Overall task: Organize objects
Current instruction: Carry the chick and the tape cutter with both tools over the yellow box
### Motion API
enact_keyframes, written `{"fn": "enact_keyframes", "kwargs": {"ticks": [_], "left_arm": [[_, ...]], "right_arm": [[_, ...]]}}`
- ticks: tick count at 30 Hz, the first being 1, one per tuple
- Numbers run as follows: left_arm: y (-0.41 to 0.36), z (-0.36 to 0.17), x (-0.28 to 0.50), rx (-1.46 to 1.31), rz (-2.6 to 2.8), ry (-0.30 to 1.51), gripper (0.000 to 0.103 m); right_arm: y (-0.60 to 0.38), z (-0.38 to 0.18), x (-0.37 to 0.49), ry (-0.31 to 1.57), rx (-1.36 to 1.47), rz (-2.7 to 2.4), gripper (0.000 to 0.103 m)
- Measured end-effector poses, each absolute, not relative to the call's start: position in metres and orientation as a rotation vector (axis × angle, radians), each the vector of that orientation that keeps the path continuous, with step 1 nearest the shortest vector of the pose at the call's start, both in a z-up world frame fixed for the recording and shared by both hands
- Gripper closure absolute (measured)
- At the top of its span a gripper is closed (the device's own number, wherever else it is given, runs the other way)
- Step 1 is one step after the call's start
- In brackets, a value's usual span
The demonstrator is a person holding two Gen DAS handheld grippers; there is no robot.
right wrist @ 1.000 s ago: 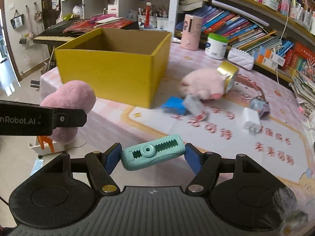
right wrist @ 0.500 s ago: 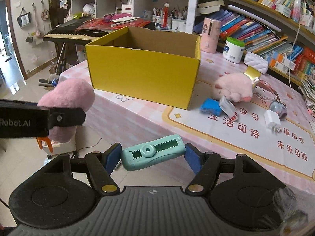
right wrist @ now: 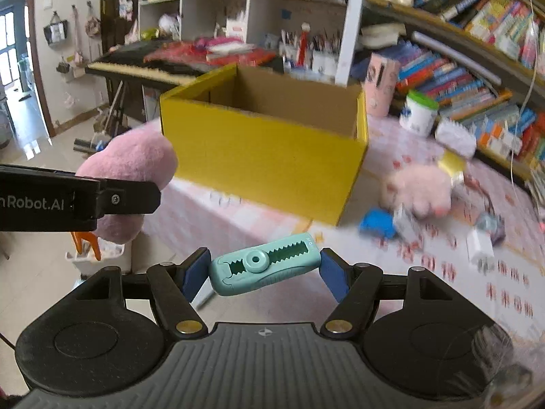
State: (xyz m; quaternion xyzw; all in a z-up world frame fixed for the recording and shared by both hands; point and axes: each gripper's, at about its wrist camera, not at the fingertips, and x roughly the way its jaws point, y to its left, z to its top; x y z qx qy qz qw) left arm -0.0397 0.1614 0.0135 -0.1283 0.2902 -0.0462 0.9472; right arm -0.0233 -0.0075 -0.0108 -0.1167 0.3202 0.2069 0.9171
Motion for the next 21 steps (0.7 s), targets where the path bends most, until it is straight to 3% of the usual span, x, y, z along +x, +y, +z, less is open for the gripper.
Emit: {"fn": "enact_keyframes", "kwargs": {"ticks": [11,21], "left_arm": [[0.160,0.055,0.042,-0.202,-0.050,0.440,0.053],[0.150,0.023,0.116,-0.201,0.038,0.563,0.051]], "right_arm": [[-0.005,0.044,0.066,0.444,-0.184,0.438,0.035],[0.008,0.024,0.160,0.537,-0.293,0.519,0.035]]}}
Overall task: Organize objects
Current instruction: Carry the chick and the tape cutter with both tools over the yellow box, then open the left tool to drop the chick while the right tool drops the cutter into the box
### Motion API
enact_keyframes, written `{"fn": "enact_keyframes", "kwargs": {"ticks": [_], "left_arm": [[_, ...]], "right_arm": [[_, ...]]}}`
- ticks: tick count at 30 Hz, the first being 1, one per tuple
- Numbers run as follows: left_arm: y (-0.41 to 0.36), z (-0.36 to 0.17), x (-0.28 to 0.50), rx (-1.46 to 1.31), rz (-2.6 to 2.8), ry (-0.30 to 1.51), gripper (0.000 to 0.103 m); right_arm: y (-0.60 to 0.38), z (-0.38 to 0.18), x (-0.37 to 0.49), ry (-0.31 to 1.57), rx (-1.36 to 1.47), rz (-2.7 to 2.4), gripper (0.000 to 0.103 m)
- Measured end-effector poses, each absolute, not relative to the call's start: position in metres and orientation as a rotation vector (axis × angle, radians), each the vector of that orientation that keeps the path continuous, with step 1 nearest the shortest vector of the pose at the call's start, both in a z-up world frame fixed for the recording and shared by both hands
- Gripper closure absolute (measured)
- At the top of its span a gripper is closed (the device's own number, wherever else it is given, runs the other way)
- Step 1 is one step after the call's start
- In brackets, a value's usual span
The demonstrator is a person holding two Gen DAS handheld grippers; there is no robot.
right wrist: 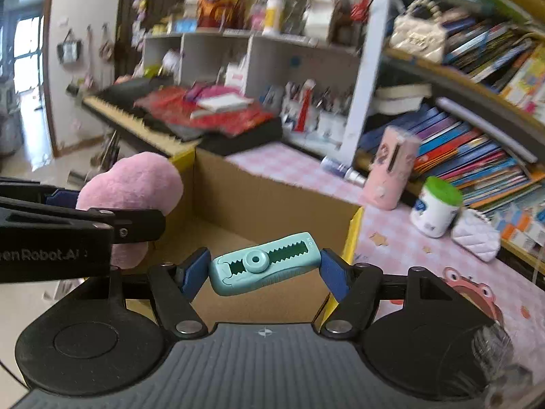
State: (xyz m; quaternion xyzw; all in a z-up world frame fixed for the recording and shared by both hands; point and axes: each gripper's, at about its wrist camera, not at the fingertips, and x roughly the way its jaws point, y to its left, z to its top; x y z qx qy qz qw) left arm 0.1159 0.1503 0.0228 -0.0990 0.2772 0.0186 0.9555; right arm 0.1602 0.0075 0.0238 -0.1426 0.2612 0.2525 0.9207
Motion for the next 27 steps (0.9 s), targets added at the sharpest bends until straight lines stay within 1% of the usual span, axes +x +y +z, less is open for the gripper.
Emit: {"fn": "enact_keyframes", "kwargs": {"ticks": [10,14,19,20,21,22,23,24,27], "left_arm": [[0.142,0.000,0.155,-0.130,0.096,0.692,0.051],[0.140,-0.007,0.164,-0.136,0.108,0.735,0.051],[0.140,-0.006,0.164,-0.138,0.120,0.742,0.048],[0.141,-0.005,0.163,-0.137,0.122,0.733,0.043],[0.141,-0.002,0.160,-0.138,0.128,0.715,0.036],[0.141,0.001,0.158,-0.140,0.133,0.699,0.031],[0.141,0.004,0.155,-0.144,0.134,0.680,0.022],[0.141,0.007,0.151,-0.147,0.131,0.662,0.020],[0.139,0.017,0.140,-0.142,0.119,0.613,0.019]], "right_arm": [[0.022,-0.009,0.213,0.683,-0.376,0.624,0.035],[0.030,-0.013,0.216,0.767,-0.443,0.691,0.035],[0.034,-0.014,0.218,0.797,-0.465,0.688,0.034],[0.033,-0.014,0.218,0.794,-0.463,0.683,0.033],[0.033,-0.013,0.217,0.788,-0.456,0.676,0.031],[0.031,-0.012,0.215,0.778,-0.440,0.671,0.024],[0.029,-0.011,0.214,0.763,-0.425,0.663,0.017],[0.027,-0.009,0.211,0.740,-0.410,0.650,0.016],[0.024,-0.004,0.206,0.700,-0.394,0.606,0.016]]}}
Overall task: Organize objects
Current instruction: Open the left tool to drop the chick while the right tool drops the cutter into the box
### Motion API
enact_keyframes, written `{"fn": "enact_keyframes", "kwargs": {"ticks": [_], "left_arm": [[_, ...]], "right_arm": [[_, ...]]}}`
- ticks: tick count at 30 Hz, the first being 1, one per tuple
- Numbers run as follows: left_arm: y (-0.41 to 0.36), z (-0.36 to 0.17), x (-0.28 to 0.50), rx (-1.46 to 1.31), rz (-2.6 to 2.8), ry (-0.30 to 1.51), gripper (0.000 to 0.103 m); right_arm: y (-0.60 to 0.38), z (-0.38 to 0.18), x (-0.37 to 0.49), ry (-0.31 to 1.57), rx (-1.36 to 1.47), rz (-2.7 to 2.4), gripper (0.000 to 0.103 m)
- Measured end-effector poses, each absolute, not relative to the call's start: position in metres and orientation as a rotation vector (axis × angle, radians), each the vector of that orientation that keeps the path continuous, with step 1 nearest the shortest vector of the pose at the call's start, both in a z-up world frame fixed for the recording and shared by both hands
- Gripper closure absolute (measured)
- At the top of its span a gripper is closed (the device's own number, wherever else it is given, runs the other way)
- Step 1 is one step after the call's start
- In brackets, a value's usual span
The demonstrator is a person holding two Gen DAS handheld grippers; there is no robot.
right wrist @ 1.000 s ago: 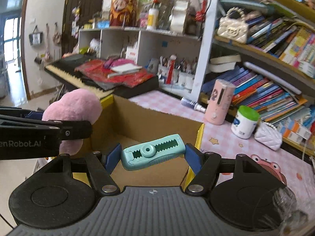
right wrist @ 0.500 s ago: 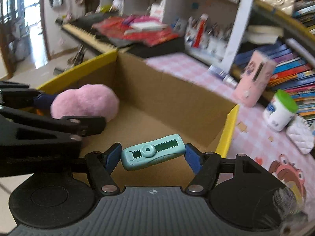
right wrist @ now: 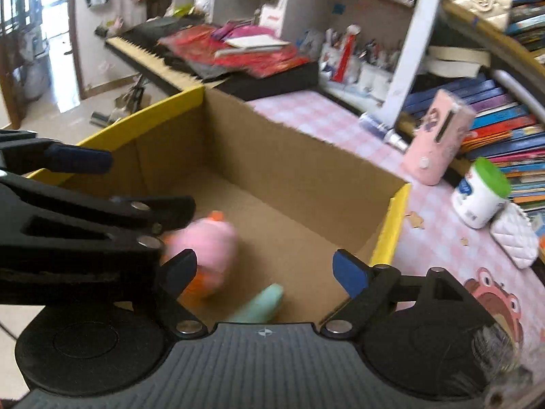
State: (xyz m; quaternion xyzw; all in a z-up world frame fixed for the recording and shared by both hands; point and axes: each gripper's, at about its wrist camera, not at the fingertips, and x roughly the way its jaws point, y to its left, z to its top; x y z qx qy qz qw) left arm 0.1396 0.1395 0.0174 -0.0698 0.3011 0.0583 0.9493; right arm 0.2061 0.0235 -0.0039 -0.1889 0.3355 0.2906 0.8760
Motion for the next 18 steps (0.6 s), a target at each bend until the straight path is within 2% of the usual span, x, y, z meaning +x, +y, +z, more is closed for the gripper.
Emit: {"fn": "enact_keyframes", "kwargs": {"ticks": [10,18], "left_arm": [[0.151,0.038,0.087,-0.160,0.163,0.515,0.014],[0.159,0.030,0.048,-0.160,0.147,0.546,0.013]], "right_arm": [[0.006,0.025,0.157,0.561,-0.260,0.484,0.016],[0.008,0.027,0.107,0.540,-0.249,0.427,0.016]]}}
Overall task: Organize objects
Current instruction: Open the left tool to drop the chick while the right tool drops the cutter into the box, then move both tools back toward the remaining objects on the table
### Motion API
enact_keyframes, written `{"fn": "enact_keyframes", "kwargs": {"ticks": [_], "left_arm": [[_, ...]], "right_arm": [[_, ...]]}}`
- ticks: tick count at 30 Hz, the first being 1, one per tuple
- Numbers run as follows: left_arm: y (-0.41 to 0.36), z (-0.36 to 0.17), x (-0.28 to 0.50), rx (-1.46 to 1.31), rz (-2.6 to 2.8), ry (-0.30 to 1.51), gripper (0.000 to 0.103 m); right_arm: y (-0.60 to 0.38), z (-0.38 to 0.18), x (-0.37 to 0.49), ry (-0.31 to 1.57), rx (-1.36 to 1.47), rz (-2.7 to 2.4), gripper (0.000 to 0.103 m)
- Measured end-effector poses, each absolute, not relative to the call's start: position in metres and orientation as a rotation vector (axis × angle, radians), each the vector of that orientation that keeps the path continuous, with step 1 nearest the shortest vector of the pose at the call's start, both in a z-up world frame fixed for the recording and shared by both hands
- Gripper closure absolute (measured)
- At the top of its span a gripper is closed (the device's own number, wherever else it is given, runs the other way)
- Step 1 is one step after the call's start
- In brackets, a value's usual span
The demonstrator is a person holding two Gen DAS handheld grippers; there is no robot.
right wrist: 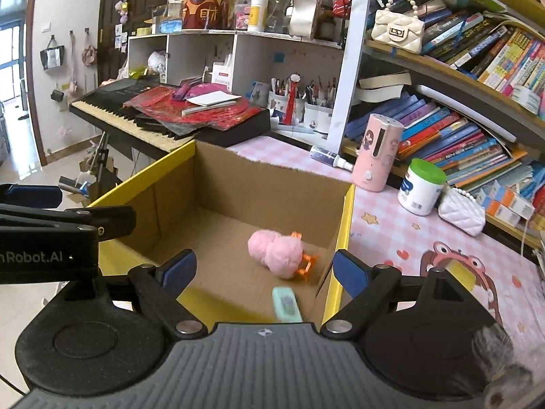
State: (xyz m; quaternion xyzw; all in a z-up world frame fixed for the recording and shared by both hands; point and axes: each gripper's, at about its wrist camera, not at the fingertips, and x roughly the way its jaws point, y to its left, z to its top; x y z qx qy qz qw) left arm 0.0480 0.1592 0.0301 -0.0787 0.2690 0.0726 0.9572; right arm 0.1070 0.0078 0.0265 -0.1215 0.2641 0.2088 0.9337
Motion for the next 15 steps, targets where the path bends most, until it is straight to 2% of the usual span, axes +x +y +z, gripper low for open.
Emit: {"fn": "enact_keyframes", "kwargs": {"ticks": [15], "left_arm": [[0.171,0.007,-0.020,-0.169,0.157,0.689,0.012]], "right_arm": [[0.002,0.004,0.023,0.622,-0.211,0.280,0.015]]}}
